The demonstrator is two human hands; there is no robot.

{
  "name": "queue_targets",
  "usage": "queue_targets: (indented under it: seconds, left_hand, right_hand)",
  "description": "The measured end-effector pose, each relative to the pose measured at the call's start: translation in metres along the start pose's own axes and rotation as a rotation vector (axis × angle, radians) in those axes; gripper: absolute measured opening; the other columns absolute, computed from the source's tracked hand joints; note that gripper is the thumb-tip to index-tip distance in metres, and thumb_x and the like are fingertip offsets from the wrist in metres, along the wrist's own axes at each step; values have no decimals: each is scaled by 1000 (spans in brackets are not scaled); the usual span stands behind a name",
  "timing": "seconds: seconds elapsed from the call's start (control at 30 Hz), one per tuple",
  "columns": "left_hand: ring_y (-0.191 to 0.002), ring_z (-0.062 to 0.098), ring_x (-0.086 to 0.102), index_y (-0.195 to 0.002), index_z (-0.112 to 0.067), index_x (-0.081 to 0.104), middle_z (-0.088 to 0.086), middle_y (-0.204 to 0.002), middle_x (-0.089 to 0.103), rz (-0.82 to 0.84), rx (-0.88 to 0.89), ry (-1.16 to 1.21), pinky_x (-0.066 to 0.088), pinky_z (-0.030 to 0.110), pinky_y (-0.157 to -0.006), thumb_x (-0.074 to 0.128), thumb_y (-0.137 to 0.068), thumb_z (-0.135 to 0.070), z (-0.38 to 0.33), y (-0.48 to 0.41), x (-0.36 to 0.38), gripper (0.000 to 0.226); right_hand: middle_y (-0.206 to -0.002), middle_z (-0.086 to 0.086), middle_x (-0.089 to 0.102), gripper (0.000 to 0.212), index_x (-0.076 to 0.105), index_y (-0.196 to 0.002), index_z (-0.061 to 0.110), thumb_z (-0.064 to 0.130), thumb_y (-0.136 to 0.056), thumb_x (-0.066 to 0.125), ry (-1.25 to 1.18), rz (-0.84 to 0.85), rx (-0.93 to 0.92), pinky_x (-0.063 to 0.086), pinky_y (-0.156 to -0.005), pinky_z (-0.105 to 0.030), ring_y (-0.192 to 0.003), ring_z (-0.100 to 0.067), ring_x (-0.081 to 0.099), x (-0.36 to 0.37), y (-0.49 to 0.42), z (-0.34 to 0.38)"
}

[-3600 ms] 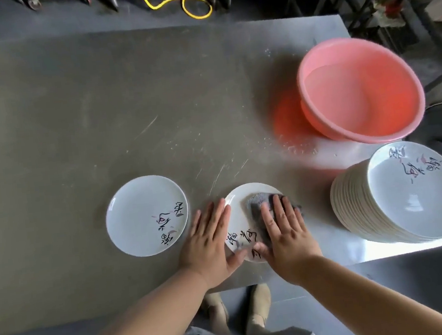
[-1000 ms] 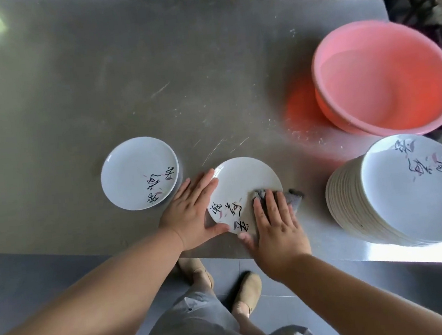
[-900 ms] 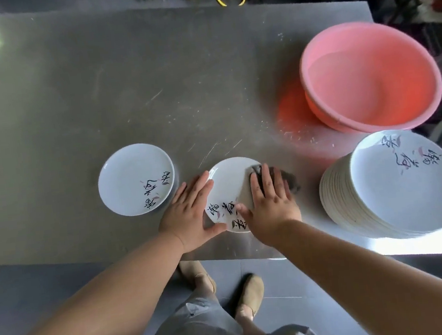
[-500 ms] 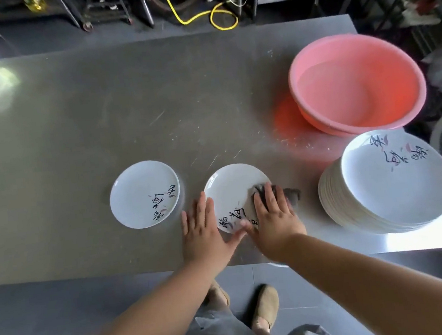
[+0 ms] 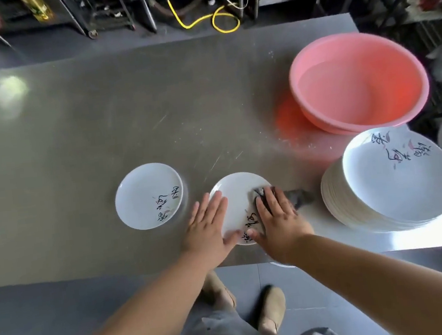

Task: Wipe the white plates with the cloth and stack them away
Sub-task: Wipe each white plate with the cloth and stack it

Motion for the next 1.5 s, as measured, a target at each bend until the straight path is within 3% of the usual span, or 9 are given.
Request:
queue_targets:
  seconds: [0.17, 0.37, 0.5, 0.67, 0.87, 0.97, 1.3, 1.4, 1.5]
  left_hand:
    - [-162, 26, 2, -166, -15, 23, 1, -175, 8, 4, -68, -25, 2, 46, -130, 24, -95, -75, -13, 1, -6, 93]
    - [-160, 31, -18, -168, -16, -4, 5, -175, -16, 135, -332, -20, -28, 46, -122, 20, -91, -80, -49, 10, -8, 103]
    - [-160, 37, 14, -158, -7, 39, 16, -167, 32, 51, -314, 53, -11, 52, -127, 27, -89, -77, -58, 21, -11, 99]
    - [-155, 14, -32, -168, -17, -3, -4, -170, -28, 133, -35, -70, -25, 39, -124, 17, -96, -74, -7, 6, -13, 94]
    - [-159, 20, -16, -166, -13, 5, 0, -173, -11, 96, -12, -110, -10, 41, -128, 11, -95, -74, -2, 9, -4, 95]
    - [-156, 18, -28, -165, -15, -8, -1, -171, -23, 110, -38, -114, -17, 41, -128, 1, -92, -79, -4, 9, -3, 98]
    - [-154, 17, -34, -164, -14, -16, 0, -170, -28, 138, -199, -12, -25, 42, -124, 9, -80, -96, -22, 12, -1, 120]
    - [-156, 21, -30, -165, -10, -9, 6, -174, -18, 150, -310, 78, -28, 41, -122, 5, -74, -98, -45, 23, 1, 127]
    - [-157, 35, 16, -159, -7, 34, 15, -164, 32, 77, -266, 49, -5, 50, -128, 24, -83, -93, -51, 33, -3, 115]
  right_hand:
    - [-165, 0, -40, 84, -13, -166, 24, 70, -103, 19, 24, -47, -37, -3, -129, -45, -154, -24, -34, -36, -45, 1]
    - [-166, -3, -37, 97, -8, -167, 20, 80, -91, -1, -62, -49, -3, -9, -127, -40, -156, -27, -30, 9, 20, 3]
    - [-171, 1, -27, 94, 1, -167, 24, 81, -92, 10, -81, -29, -64, 0, -128, -41, -159, -25, -22, -4, 8, -6]
    - [-171, 12, -24, 75, 9, -168, 30, 68, -104, 21, -95, -81, -139, 7, -128, -43, -158, -16, -22, -35, -33, -11]
    - [-170, 5, -30, 91, 0, -167, 25, 78, -93, 11, -110, -40, -52, 10, -130, -43, -159, -22, -21, 8, 28, -3]
    - [-170, 1, -30, 99, -3, -167, 23, 81, -87, 1, -103, 5, -30, -1, -126, -39, -159, -24, -22, 11, 29, 1]
    - [-164, 6, -40, 90, 0, -167, 23, 77, -96, 15, -108, -63, -37, 15, -127, -46, -159, -21, -22, 3, 16, 0]
    - [-161, 7, -46, 108, -6, -166, 24, 89, -80, -12, -119, 35, -79, 11, -129, -43, -156, -20, -29, 15, 40, 1]
    - [-162, 4, -43, 91, -1, -167, 25, 79, -94, 6, -21, 36, -126, 10, -130, -46, -158, -23, -24, -2, 20, -11]
Point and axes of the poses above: each hand's wrist, its own y-axis away from the middle knuckle, its own x-axis out of the palm, z = x × y, the point moved 1 cm from there along -y, towards the middle knuckle
